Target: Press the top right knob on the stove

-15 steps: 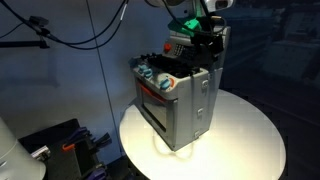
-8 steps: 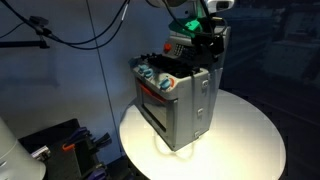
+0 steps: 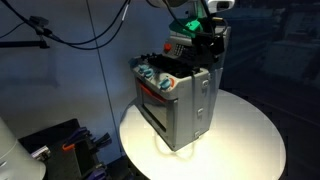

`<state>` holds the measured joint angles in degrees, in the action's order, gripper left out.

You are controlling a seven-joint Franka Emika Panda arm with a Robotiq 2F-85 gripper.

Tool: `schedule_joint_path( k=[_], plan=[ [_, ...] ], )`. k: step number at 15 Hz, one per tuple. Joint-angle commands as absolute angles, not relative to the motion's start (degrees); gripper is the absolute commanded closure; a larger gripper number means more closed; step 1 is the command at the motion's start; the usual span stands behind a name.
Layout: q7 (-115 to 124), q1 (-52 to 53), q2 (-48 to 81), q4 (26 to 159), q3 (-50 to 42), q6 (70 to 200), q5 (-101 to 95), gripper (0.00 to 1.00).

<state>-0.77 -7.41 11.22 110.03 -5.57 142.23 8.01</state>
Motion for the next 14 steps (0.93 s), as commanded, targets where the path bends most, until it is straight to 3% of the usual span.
schedule_joint_path(
  k=[1,14],
  plan=[
    [-2.11,-7.9,11.05,109.14,-5.33,140.5,8.78,0.0],
    [-1.69,-7.6,7.0,111.8,-5.71,133.57,7.66,0.0]
  ],
)
